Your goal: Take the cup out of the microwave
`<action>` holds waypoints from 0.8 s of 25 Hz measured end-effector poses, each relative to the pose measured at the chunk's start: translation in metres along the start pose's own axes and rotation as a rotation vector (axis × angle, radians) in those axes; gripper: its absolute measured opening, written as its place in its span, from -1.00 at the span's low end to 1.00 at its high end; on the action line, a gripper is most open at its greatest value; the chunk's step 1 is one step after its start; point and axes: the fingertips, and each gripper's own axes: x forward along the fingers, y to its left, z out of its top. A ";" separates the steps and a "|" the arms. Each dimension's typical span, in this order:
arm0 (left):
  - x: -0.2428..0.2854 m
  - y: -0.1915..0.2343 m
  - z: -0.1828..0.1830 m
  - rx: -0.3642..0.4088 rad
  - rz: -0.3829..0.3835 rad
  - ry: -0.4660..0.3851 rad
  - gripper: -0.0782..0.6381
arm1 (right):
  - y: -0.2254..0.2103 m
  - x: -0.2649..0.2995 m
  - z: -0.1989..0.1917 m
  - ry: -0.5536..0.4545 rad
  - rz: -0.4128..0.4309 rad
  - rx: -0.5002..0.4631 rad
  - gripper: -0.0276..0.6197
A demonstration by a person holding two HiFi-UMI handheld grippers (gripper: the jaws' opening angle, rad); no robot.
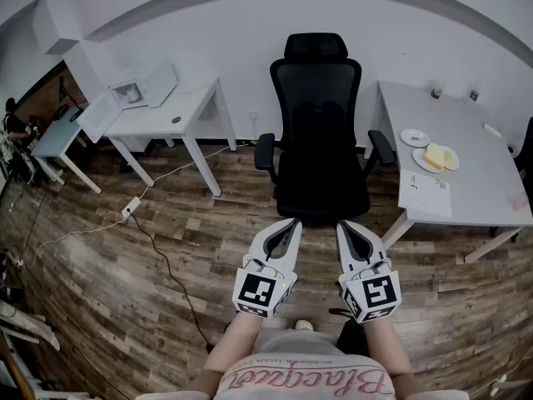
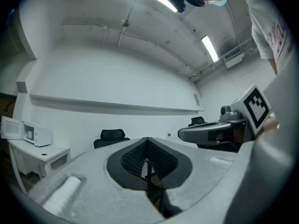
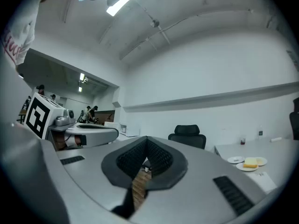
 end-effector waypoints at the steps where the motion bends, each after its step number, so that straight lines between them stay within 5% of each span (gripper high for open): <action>1: 0.000 0.000 0.000 -0.002 -0.005 0.004 -0.77 | -0.002 -0.001 0.002 -0.006 -0.013 0.001 -0.89; 10: -0.002 0.000 0.000 -0.011 0.035 0.006 -0.77 | -0.011 -0.004 0.001 -0.011 -0.010 0.015 -0.88; 20: -0.020 0.027 -0.001 0.000 0.145 0.015 -0.77 | 0.018 0.023 0.007 -0.040 0.158 0.053 -0.88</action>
